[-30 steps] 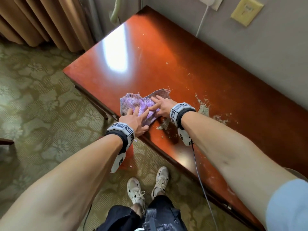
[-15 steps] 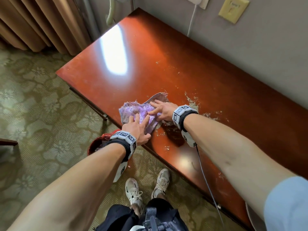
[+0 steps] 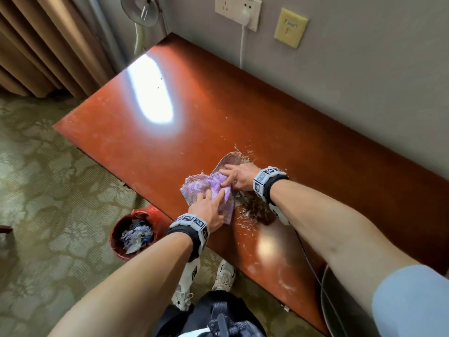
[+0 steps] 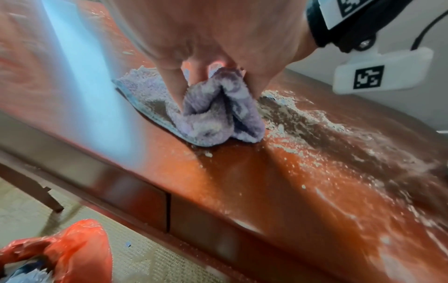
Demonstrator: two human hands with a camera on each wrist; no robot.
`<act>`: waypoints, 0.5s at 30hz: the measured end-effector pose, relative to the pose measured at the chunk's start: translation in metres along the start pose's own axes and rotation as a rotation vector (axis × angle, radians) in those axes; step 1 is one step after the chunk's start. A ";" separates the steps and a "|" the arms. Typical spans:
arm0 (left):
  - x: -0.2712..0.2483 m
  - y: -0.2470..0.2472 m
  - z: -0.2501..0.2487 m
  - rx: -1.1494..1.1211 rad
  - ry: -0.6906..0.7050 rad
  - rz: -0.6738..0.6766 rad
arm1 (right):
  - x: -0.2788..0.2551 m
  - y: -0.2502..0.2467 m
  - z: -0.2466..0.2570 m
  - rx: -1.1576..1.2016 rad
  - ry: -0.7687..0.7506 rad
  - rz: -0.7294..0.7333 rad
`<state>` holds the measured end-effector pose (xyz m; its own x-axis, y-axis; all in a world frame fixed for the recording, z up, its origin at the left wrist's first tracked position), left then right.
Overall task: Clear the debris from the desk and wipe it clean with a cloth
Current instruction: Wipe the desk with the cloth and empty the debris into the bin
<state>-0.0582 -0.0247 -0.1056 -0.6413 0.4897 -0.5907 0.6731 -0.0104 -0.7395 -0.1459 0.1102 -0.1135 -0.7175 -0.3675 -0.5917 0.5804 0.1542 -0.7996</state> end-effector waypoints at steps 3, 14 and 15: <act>-0.003 -0.016 0.007 -0.038 -0.027 -0.031 | -0.002 -0.017 0.001 0.091 0.030 -0.024; 0.026 -0.109 0.047 0.053 -0.012 -0.216 | 0.027 -0.086 -0.023 0.275 0.189 -0.202; 0.031 -0.117 0.052 0.049 -0.007 -0.218 | 0.034 -0.091 -0.026 0.286 0.208 -0.202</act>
<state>-0.1764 -0.0539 -0.0547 -0.7722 0.4793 -0.4171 0.4997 0.0527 -0.8646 -0.2333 0.1072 -0.0636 -0.8736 -0.1661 -0.4574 0.4826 -0.1741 -0.8584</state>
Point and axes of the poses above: each hand's wrist, its own x-axis towards the middle knuckle, its own y-axis out of the palm, z = x × y, the point moved 4 cm from there along x, towards the middle knuckle, and after that the axes turned 11 degrees about y, right-handed, at the moved point
